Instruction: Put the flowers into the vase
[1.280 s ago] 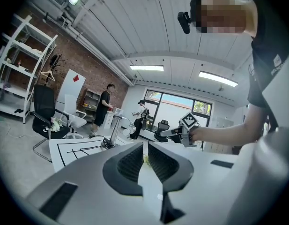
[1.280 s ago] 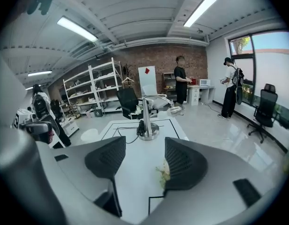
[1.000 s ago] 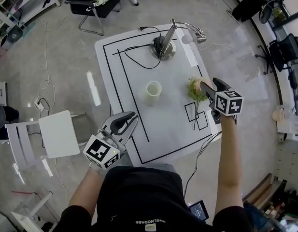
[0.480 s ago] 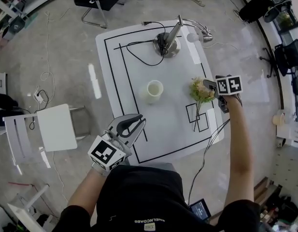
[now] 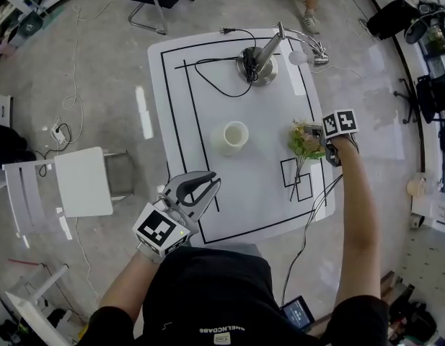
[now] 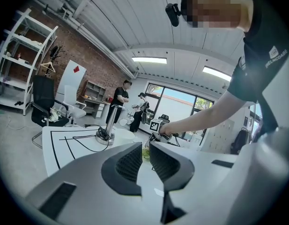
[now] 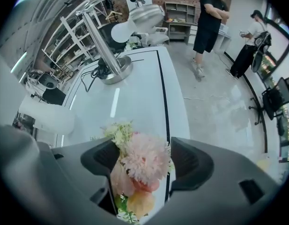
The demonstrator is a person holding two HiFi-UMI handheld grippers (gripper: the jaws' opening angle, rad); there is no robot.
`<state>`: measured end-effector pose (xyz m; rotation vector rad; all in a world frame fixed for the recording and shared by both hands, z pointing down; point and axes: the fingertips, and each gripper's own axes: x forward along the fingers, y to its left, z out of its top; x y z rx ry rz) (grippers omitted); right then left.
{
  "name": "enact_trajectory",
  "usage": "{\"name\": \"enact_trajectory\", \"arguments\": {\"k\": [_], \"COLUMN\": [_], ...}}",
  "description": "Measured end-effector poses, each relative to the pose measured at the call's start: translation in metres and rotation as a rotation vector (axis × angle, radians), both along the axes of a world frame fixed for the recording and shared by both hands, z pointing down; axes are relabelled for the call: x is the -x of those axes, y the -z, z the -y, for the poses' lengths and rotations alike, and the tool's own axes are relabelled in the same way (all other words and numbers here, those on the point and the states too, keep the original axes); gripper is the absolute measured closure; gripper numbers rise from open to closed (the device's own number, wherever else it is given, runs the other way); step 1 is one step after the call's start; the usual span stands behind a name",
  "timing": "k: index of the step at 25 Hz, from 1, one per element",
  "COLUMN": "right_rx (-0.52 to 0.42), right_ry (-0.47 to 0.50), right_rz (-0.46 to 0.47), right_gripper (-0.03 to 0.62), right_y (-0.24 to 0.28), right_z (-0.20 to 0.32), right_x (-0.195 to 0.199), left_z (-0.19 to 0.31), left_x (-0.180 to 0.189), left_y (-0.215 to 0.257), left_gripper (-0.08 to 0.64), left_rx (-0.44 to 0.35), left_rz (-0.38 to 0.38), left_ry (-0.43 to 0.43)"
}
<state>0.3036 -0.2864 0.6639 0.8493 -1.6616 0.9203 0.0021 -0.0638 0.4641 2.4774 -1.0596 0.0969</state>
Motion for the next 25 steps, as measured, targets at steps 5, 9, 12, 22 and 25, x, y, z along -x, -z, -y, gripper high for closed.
{"name": "enact_trajectory", "arguments": {"k": [5, 9, 12, 22, 25], "right_rx": [0.038, 0.054, 0.052, -0.039, -0.068], "right_ry": [-0.015, -0.008, 0.008, 0.018, 0.011], "right_rz": [0.007, 0.004, -0.001, 0.015, 0.022], "right_gripper": [0.264, 0.328, 0.406, 0.466, 0.469], "right_y": [-0.012, -0.012, -0.009, 0.015, 0.024], "right_z": [-0.002, -0.003, -0.004, -0.001, 0.000], "right_x": [0.002, 0.003, 0.003, 0.010, 0.011], "left_z": [0.002, 0.004, 0.003, -0.001, -0.002], "left_x": [0.000, 0.000, 0.001, 0.003, 0.003], "left_y": [-0.002, -0.002, -0.003, -0.002, -0.001], "left_gripper": [0.529, 0.529, 0.529, 0.529, 0.529], "left_rx": [0.006, 0.007, 0.011, 0.017, 0.007], "left_rz": [-0.003, -0.003, -0.004, -0.007, -0.013], "left_ry": [0.009, 0.011, 0.013, 0.002, 0.002]}}
